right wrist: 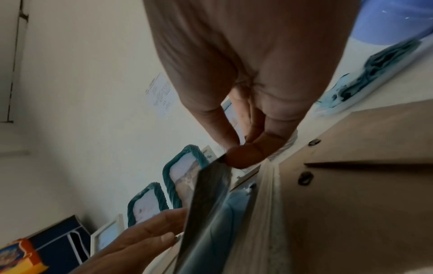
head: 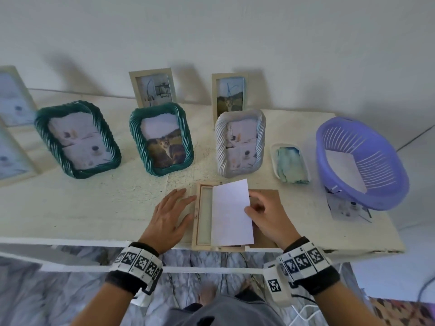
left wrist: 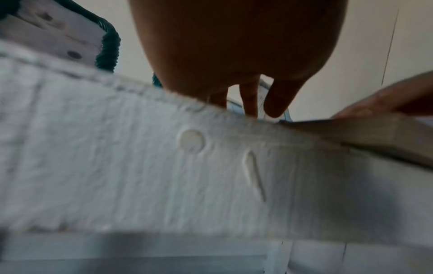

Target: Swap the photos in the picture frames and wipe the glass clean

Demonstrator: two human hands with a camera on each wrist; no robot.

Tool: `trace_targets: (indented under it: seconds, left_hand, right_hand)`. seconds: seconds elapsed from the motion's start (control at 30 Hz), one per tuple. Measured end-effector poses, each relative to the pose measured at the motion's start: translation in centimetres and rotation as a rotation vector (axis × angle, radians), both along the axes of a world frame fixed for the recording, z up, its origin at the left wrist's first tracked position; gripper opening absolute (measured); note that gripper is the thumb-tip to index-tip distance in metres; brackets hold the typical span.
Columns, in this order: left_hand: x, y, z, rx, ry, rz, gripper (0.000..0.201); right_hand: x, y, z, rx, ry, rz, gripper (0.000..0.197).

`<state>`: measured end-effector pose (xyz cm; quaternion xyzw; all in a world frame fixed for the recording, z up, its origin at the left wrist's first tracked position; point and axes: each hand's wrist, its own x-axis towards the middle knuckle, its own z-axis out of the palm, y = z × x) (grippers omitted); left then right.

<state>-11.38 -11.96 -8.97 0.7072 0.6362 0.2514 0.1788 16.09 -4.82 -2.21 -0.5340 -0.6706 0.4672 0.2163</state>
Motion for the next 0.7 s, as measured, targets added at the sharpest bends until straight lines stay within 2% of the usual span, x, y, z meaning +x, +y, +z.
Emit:
trace_targets:
  seconds: [0.1, 0.2, 0.27, 0.33, 0.4, 0.7]
  left_hand:
    - [-0.2, 0.0, -0.5, 0.009, 0.054, -0.031, 0.058]
    - [0.1, -0.2, -0.5, 0.015, 0.073, -0.016, 0.057]
    - [0.2, -0.4, -0.5, 0.02, 0.092, -0.005, 0.057]
    - [0.2, -0.4, -0.5, 0.022, 0.098, -0.002, 0.057]
    - [0.3, -0.3, -0.5, 0.025, 0.095, 0.0, 0.056]
    - [0.2, -0.3, -0.7, 0.044, 0.091, 0.012, 0.056]
  right_hand:
    - [-0.2, 0.1, -0.8, 0.049, -0.072, 0.004, 0.033]
    - [-0.6, 0.0, -1.4, 0.079, -0.15, 0.006, 0.019]
    - [-1.1, -0.2, -1.4, 0.188, -0.313, 0.028, 0.014]
    - [-1.7, -0.2, -1.2, 0.288, -0.506, 0.057, 0.019]
    - [-2.3, -0.2, -0.9, 0.304, -0.621, 0.084, 0.025]
    - [-3.8, -0.3, -0.9, 0.246, -0.626, 0.147, 0.042]
